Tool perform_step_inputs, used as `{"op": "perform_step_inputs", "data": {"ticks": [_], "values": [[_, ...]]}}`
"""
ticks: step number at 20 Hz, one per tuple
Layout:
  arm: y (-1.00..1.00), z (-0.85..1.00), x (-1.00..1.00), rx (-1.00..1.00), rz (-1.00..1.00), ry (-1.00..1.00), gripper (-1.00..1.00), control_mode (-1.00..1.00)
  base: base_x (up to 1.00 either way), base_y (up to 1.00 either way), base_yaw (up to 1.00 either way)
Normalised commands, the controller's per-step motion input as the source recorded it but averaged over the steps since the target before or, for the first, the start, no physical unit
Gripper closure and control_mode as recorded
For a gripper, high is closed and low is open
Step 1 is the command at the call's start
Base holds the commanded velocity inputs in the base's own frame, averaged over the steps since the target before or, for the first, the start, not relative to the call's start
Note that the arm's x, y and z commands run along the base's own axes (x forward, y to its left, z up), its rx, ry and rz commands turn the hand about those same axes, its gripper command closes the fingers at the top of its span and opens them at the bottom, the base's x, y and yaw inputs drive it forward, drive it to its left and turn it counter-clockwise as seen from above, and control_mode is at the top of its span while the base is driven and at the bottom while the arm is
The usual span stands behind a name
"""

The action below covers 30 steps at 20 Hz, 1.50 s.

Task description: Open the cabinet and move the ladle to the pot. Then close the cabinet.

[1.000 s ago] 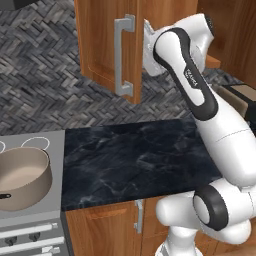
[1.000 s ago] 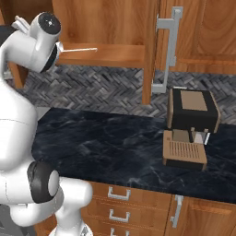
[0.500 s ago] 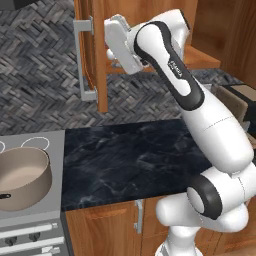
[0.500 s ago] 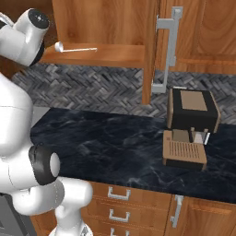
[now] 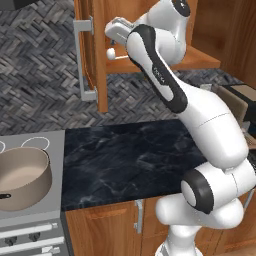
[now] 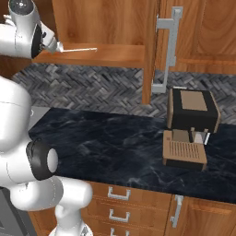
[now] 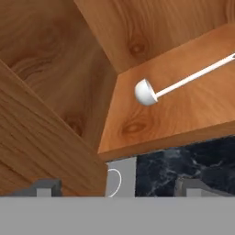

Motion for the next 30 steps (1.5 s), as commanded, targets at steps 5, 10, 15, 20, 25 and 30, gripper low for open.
{"op": "perform_step_inputs", "data": {"ticks": [5, 10, 15, 20, 25, 30], "values": [[-0.19, 0.0, 0.31, -0.29, -0.08, -0.2, -1.0, -1.0, 0.0, 0.0, 0.0], [-0.24, -0.08, 0.09, -0.06, -0.08, -0.01, -1.0, -1.0, 0.0, 0.0, 0.0], [-0.05, -0.23, 0.26, 0.0, -0.02, 0.0, -1.0, -1.0, 0.0, 0.0, 0.0], [0.0, -0.14, 0.49, -0.01, 0.0, 0.0, -1.0, -1.0, 0.0, 0.0, 0.0], [0.0, -0.03, 0.39, -0.03, 0.0, 0.0, -1.0, -1.0, 0.0, 0.0, 0.0], [0.0, 0.0, 0.42, -0.01, 0.0, 0.01, -1.0, -1.0, 0.0, 0.0, 0.0]]}}
